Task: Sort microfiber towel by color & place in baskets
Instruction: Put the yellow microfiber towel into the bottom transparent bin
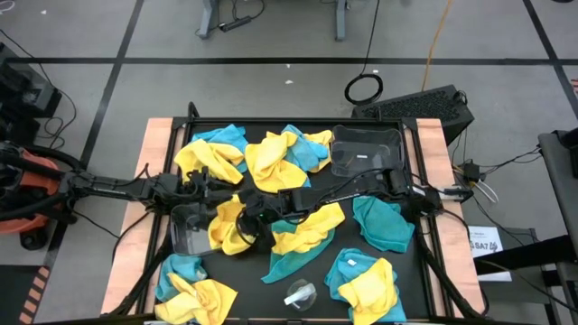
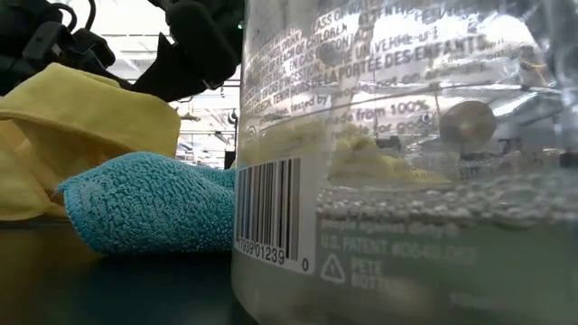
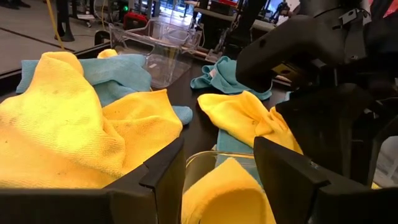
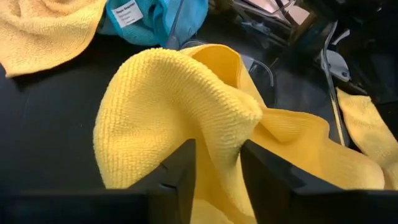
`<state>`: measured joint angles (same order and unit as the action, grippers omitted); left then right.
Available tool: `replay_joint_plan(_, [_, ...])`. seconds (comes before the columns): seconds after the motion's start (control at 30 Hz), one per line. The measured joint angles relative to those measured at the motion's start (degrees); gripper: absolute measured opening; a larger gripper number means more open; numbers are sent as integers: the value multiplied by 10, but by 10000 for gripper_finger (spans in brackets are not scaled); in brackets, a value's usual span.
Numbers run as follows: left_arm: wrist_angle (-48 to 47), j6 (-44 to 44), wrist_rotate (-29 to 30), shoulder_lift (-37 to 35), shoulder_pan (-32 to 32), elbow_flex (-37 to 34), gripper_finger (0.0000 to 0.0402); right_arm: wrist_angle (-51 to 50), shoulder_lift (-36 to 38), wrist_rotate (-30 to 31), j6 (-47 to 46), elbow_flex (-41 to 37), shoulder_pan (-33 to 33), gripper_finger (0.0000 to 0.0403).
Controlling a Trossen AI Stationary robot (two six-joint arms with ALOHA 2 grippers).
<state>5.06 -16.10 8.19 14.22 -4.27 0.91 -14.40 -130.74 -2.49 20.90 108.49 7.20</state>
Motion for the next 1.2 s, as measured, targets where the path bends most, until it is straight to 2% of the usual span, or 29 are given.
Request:
replay_joint_plan(0.2, [8, 6, 0, 0, 0, 0, 196, -13, 24, 56, -3, 0, 6, 165])
replay_joint_plan(0.4, [35, 31, 0, 0, 0, 0, 196, -37, 65, 48, 8, 1, 17, 171])
replay_joint_plan(0.57, [36, 31, 0, 0, 0, 0, 196, -92, 65, -19, 10, 1, 28, 166])
replay_joint_plan(0.93, [32, 31, 0, 0, 0, 0, 196, -95, 33, 11, 33, 0, 34, 163])
replay_joint_plan(1.03, [33, 31, 0, 0, 0, 0, 196, -96, 33, 11, 38, 0, 34, 149])
replay_joint_plan(1.2, [34, 31, 0, 0, 0, 0, 196, -100, 27, 7, 41, 0, 33, 93])
